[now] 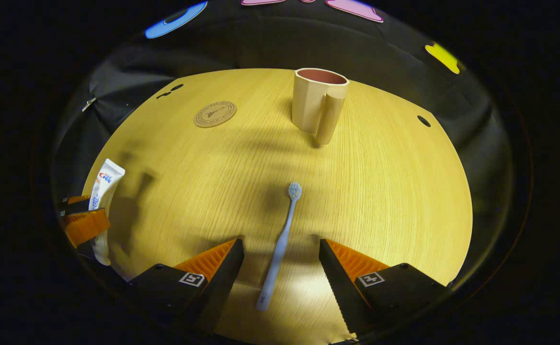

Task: Put the toothbrush and toothpaste on the desktop into the cup, then pick up the cup and place it on the coaster on the desktop.

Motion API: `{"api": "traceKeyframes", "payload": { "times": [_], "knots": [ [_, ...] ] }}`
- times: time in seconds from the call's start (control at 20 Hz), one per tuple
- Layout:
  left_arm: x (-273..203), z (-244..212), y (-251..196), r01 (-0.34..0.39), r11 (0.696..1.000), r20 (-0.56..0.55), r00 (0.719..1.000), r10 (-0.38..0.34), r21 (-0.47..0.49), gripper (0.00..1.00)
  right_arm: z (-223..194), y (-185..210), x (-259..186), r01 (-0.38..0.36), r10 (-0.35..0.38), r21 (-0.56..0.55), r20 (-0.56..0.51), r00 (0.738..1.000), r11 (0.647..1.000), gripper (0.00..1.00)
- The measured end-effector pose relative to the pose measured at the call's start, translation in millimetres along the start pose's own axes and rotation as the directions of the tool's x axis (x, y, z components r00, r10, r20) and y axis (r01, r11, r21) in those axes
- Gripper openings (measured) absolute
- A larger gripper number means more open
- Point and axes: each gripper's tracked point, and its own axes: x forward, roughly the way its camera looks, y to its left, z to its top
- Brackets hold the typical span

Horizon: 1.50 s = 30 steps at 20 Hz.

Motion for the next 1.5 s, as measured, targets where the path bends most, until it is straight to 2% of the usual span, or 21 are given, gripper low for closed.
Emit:
{"api": "traceKeyframes", "payload": {
  "times": [0.15,0.25,0.3,0.35,0.4,0.5,0.55,0.6,0.7,0.8,1.1,1.35,1.4,1.45,1.5],
  "knots": [
    [-3.5,-0.5,7.3,0.003,1.000,0.005,1.000,-0.003,-0.015,0.34,-5.3,3.6,3.3,0.001,-0.001,0.022,-0.029,1.000,1.000,0.96],
    [-6.3,1.9,10.8,0.011,1.000,0.010,1.000,-0.011,-0.028,0.34,-10.8,9.5,5.3,-0.006,0.008,0.034,-0.054,0.999,0.999,0.85],
    [-6.4,3.1,13.3,0.011,1.000,0.013,1.000,-0.011,-0.029,0.34,-7.0,10.1,2.2,0.002,-0.001,0.033,-0.033,0.999,0.999,0.67],
    [-7.4,3.0,15.8,0.011,1.000,0.013,1.000,-0.011,-0.029,0.34,-11.1,11.8,2.5,-0.003,0.005,0.037,-0.045,0.999,0.999,0.64],
    [-8.5,3.8,17.9,0.011,0.999,0.013,1.000,-0.011,-0.030,0.34,-7.3,11.3,3.6,-0.001,0.002,0.041,-0.032,0.999,0.999,0.67],
    [-8.8,2.5,19.5,0.013,0.999,0.010,1.000,-0.012,-0.030,0.34,-5.8,7.0,6.6,0.017,-0.015,0.070,-0.036,0.999,0.997,0.50],
    [-8.5,1.4,20.3,0.015,0.999,0.007,1.000,-0.015,-0.032,0.34,-5.2,5.1,5.5,0.026,-0.022,0.098,-0.043,0.999,0.995,0.34],
    [-9.0,1.5,20.1,0.018,0.999,0.005,1.000,-0.018,-0.035,0.34,-6.3,5.2,5.8,0.029,-0.023,0.118,-0.052,0.998,0.993,0.22],
    [-8.0,1.4,18.4,0.025,0.999,0.004,1.000,-0.025,-0.038,0.34,-5.9,5.6,5.7,0.035,-0.029,0.100,-0.064,0.998,0.994,0.22],
    [-6.5,0.0,19.1,0.026,0.999,-0.001,1.000,-0.026,-0.039,0.34,-5.4,6.3,8.4,0.043,-0.037,0.091,-0.064,0.997,0.995,0.11],
    [-1.1,-2.1,16.4,0.025,0.999,-0.014,1.000,-0.026,-0.038,0.34,-5.4,7.9,5.7,-0.005,0.011,0.070,-0.083,0.996,0.998,0.11],
    [5.1,0.2,5.7,0.029,0.999,-0.029,0.999,-0.030,-0.018,0.34,-6.9,7.0,5.1,-0.042,0.044,0.033,-0.076,0.996,0.999,0.05],
    [7.0,2.3,2.9,0.031,0.999,-0.030,0.999,-0.032,-0.014,0.34,-9.2,6.4,4.4,-0.050,0.053,0.026,-0.084,0.995,0.998,0.10],
    [7.8,5.1,-1.0,0.034,0.999,-0.030,0.999,-0.035,-0.010,0.34,-10.6,3.5,2.6,-0.055,0.056,0.024,-0.086,0.995,0.998,0.05],
    [8.8,8.6,-4.9,0.039,0.999,-0.031,0.999,-0.039,-0.006,0.34,-10.8,0.6,0.4,-0.061,0.063,0.031,-0.085,0.994,0.998,0.05]
  ]
}}
